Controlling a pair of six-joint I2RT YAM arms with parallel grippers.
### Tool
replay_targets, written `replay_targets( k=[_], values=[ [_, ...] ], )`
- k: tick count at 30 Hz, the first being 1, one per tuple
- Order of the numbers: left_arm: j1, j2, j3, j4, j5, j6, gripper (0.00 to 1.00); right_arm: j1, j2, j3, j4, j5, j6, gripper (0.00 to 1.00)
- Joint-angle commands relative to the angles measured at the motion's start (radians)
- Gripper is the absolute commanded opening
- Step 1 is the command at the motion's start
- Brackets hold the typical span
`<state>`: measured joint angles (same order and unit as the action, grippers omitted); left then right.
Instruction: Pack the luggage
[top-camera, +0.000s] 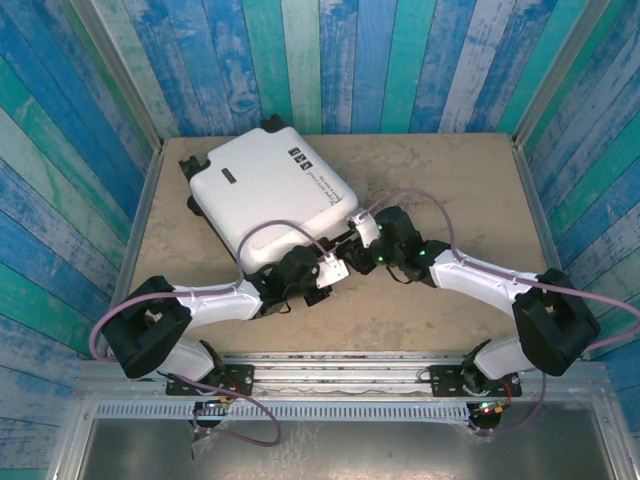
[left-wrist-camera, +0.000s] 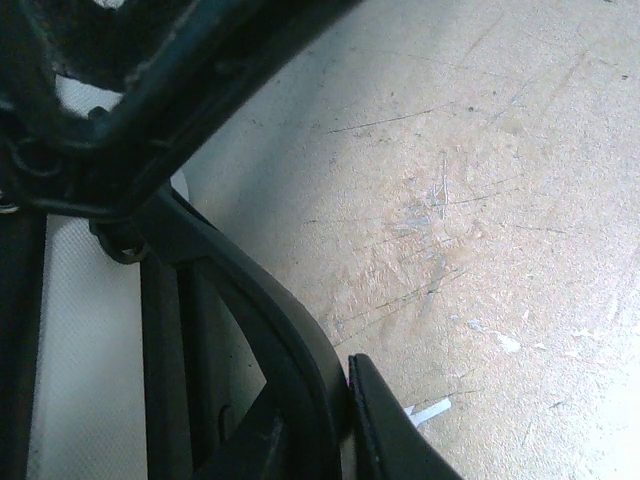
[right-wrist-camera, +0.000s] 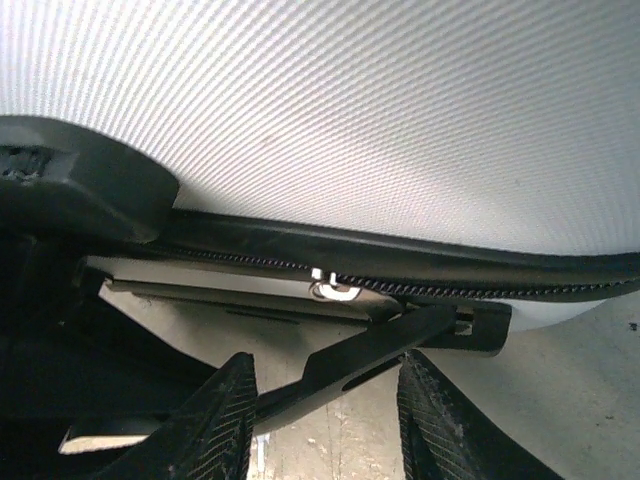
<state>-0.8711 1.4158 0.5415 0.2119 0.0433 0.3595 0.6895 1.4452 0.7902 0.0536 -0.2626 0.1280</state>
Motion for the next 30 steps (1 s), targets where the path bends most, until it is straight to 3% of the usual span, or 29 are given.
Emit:
replay_targets(
  k=[1, 9, 14, 20, 30],
  values=[
    [-0.028, 0.028, 0.046, 0.315, 0.32, -0.112, 0.0, -0.003, 0.027, -0.004, 0.077, 0.023, 0.015, 0.42],
    [-0.027, 0.029, 0.051, 0.298, 0.325, -0.093, 0.0, -0.003, 0.023, -0.006, 0.162, -0.027, 0.008, 0.44],
    [-0.027, 0.035, 0.048, 0.295, 0.344, -0.076, 0.0, -0.039, 0.021, -0.004, 0.157, 0.045, 0.057, 0.28],
    [-0.046, 0.032, 0.025, 0.305, 0.354, -0.049, 0.0, -0.172, 0.016, -0.041, 0.116, -0.097, 0.083, 0.22],
    [-0.093, 0.033, -0.046, 0.369, 0.36, -0.087, 0.0, -0.226, 0.015, -0.048, 0.018, -0.246, 0.064, 0.2]
  ],
)
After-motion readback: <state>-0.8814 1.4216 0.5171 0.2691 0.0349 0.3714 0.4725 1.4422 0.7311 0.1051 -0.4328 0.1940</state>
